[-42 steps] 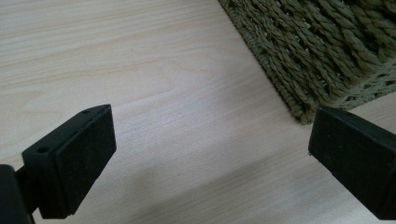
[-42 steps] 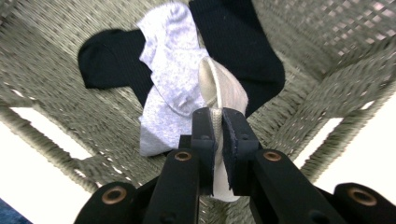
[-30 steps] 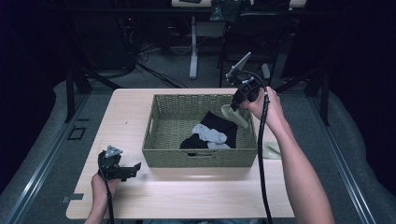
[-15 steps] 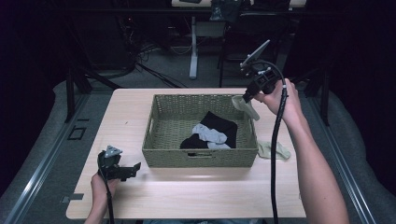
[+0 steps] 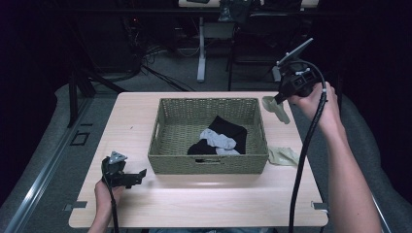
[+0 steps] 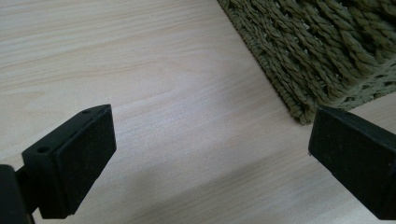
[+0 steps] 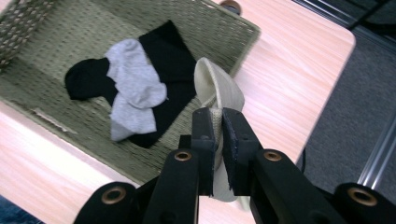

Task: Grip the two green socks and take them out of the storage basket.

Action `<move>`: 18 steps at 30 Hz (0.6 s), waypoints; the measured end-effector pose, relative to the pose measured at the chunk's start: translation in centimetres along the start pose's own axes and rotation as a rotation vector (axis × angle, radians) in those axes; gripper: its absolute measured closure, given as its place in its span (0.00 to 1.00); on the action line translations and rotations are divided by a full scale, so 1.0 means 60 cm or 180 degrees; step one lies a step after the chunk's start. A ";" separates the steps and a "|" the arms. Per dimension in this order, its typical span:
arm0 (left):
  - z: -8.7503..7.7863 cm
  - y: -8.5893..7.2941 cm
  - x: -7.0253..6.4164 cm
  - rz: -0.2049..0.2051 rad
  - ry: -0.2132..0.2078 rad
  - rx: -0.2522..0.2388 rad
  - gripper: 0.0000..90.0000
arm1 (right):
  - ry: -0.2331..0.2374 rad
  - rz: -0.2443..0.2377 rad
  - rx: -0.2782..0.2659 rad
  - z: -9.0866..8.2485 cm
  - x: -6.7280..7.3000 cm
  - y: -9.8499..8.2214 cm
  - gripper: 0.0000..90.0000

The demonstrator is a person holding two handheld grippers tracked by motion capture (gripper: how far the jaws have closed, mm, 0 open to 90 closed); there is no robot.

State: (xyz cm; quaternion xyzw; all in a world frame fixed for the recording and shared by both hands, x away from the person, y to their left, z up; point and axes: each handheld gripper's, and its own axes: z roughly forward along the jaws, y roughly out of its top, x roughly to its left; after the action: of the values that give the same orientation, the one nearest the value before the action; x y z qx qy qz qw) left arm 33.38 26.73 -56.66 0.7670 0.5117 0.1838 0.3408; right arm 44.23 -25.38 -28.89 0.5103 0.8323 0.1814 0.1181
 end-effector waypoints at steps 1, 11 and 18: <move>0.000 0.000 0.000 0.0007 -0.0001 0.0001 0.01 | -0.0002 0.0014 -0.0012 0.000 -0.005 -0.003 0.93; -0.001 0.000 0.000 0.0002 -0.0003 -0.0003 0.01 | -0.0019 0.0299 0.0028 0.013 -0.062 -0.048 0.93; -0.001 0.000 0.000 -0.0001 0.0000 -0.0003 0.01 | -0.0054 0.0459 0.0057 0.046 -0.094 -0.080 0.93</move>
State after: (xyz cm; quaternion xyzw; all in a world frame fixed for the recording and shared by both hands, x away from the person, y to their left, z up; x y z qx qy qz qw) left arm 33.35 26.76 -56.65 0.7667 0.5117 0.1840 0.3412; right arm 43.92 -31.88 -33.34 0.5715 0.7939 0.1777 0.1072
